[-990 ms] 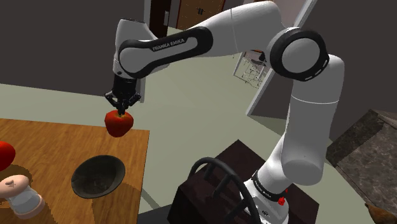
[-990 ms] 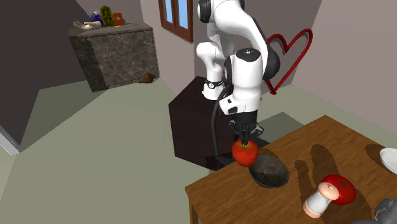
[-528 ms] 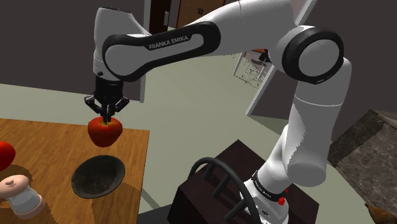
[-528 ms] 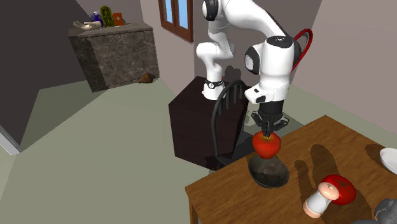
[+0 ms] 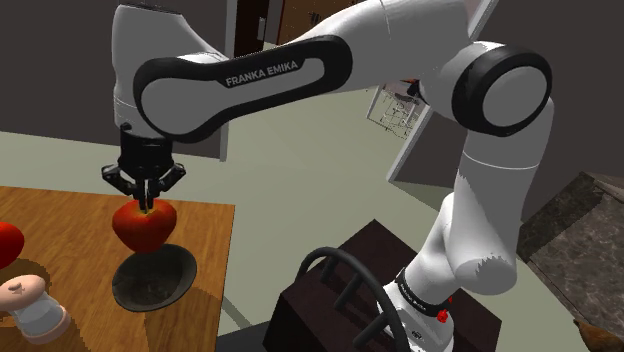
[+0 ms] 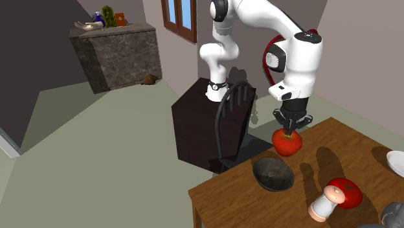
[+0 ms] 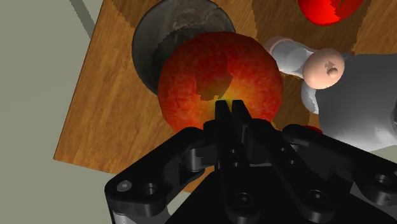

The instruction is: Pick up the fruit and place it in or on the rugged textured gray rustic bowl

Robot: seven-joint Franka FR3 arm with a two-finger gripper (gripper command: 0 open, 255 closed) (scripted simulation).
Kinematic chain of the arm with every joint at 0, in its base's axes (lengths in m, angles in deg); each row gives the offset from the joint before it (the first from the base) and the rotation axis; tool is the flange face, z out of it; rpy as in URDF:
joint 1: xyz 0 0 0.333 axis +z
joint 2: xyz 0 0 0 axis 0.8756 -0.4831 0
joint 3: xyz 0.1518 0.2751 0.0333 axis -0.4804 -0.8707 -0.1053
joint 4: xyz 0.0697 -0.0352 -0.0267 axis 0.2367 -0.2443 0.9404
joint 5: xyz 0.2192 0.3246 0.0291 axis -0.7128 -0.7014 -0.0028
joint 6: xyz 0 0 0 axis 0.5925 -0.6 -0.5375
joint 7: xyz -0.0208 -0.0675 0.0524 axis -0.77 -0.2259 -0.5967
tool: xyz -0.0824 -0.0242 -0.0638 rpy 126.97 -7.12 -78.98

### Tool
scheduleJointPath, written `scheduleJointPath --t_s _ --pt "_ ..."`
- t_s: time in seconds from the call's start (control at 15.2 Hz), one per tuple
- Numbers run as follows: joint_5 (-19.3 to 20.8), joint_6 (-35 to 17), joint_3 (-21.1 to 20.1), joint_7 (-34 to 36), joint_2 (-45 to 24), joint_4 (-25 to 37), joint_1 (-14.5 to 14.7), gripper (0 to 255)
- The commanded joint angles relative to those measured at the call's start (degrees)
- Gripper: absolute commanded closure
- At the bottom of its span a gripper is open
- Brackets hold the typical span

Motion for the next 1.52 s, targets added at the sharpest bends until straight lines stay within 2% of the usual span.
scheduleJointPath --t_s 0.0,1.45 --pt "0.2 -1.2 0.1 0.2 -0.6 -0.6 0.1 255" --pt "2.8 -15.3 1.6 0.7 -9.7 -5.8 1.3 255"
